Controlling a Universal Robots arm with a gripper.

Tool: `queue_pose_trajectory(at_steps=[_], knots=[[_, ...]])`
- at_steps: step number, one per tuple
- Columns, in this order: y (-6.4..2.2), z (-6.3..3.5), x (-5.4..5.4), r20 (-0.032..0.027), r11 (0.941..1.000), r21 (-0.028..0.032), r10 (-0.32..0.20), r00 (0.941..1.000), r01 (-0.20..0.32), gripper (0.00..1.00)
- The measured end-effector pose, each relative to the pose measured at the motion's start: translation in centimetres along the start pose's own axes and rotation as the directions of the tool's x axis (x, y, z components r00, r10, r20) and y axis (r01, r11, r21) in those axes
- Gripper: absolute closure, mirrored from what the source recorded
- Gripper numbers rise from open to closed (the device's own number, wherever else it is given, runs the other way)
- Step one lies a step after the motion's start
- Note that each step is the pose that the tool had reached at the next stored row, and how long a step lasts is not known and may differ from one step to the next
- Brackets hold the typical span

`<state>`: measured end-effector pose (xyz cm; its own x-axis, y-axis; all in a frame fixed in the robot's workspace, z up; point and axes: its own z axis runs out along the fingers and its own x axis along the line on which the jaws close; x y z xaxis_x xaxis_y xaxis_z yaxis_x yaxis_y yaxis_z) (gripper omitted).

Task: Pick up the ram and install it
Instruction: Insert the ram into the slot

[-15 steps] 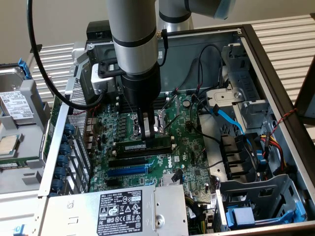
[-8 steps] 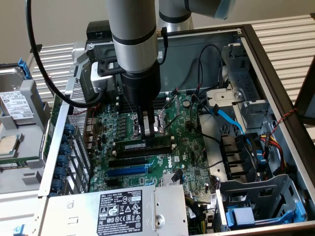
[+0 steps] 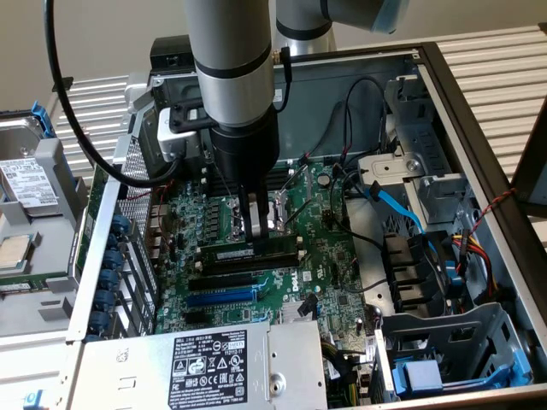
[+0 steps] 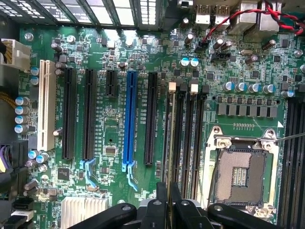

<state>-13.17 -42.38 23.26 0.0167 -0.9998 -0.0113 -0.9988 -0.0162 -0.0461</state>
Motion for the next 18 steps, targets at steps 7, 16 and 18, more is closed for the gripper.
queue_pose_trajectory(at_steps=[7,16,18], knots=[[0.01,0.01,0.02,0.0014,1.0000,0.0033,0.002,1.0000,-0.002,0.86],[0.09,0.04,0.03,0.0049,1.0000,0.0045,0.008,1.0000,-0.008,0.86],[0.10,0.04,0.04,0.0059,0.9999,0.0050,0.009,0.9999,-0.009,0.86]])
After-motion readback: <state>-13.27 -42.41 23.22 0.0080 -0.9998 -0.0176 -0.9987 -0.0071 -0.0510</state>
